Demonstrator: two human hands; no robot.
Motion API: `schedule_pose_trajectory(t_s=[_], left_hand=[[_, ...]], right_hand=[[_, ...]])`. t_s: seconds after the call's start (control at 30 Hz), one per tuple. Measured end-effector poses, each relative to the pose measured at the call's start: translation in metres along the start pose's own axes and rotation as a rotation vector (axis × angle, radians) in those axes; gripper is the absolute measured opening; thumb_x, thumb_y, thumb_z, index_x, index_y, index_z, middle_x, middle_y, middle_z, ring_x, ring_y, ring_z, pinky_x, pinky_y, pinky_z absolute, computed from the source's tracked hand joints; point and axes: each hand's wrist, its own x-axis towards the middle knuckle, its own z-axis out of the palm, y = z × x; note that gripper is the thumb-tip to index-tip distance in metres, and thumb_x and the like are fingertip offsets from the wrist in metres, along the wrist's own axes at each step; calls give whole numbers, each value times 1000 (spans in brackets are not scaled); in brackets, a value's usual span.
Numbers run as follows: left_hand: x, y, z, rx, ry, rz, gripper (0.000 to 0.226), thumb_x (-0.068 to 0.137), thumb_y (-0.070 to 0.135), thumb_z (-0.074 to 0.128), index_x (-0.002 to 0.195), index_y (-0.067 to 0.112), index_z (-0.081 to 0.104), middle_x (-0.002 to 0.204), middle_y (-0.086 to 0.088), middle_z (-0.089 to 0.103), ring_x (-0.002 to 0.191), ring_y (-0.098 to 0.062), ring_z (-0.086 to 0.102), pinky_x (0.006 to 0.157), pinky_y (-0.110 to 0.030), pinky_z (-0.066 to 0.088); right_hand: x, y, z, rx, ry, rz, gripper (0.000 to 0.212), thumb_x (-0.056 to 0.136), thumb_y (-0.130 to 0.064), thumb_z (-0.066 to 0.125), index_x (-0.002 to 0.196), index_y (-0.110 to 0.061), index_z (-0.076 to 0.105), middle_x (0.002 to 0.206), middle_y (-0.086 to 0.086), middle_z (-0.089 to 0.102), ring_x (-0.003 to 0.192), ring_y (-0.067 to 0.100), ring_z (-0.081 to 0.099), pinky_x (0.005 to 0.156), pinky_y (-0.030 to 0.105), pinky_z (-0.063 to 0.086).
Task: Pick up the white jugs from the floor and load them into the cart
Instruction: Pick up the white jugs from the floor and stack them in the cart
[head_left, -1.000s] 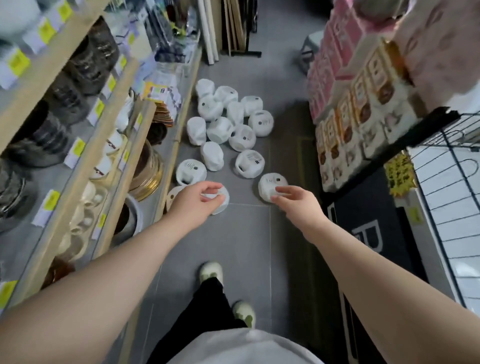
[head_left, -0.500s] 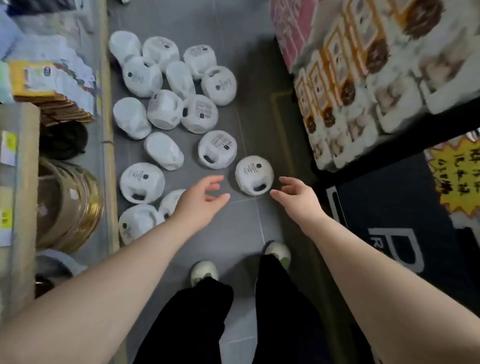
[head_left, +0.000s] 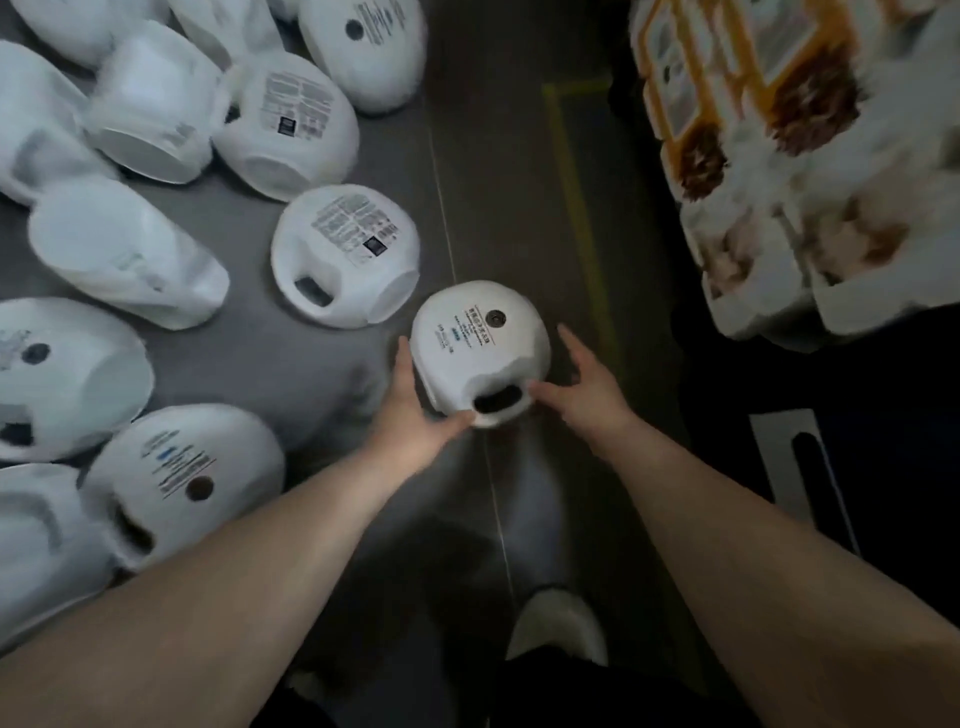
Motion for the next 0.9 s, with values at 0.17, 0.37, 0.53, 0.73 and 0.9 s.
schedule_pose_trajectory(t_s=[0.17, 0.37, 0.53, 0.73, 0.9], left_hand=[[59, -50, 23, -18, 59, 50, 131, 68, 15, 87, 153, 23, -12, 160, 3, 19, 144, -9, 21, 115, -27, 22], [71, -59, 29, -130, 90, 76, 130, 60, 13, 89, 154, 33, 0, 149, 17, 36, 135, -3, 36, 115, -35, 31], [43, -33, -4, -196, 65, 58, 120, 49, 27, 84, 148, 43, 19, 141, 17, 49, 131, -11, 47, 102, -54, 45], [-69, 76, -81, -372, 70, -20, 99, 65, -2, 78, 139, 48, 35, 122, 25, 59, 118, -13, 57, 72, -56, 59], [-182, 181, -164, -394, 150, -22, 107, 64, -2, 79, 146, 42, 26, 135, 19, 52, 123, -15, 53, 74, -52, 59]], right_hand=[[60, 27, 21, 16, -29, -82, 103, 77, -6, 77, 154, -35, 15, 151, -7, 36, 136, 11, 33, 113, 32, 30], [71, 35, 27, 45, -12, -123, 104, 72, 7, 75, 153, -32, 21, 138, -16, 41, 125, 1, 34, 99, 21, 33], [35, 1, 21, 51, -34, -112, 99, 73, 2, 75, 150, -39, 28, 129, -20, 44, 122, 4, 40, 97, 24, 38], [-74, -114, -5, 62, -62, -163, 89, 74, 0, 76, 146, -36, 37, 135, -12, 52, 126, 14, 49, 105, 41, 46], [-196, -239, -23, 10, -106, -240, 92, 72, -4, 78, 148, -34, 35, 128, -16, 54, 117, 9, 54, 101, 35, 49]])
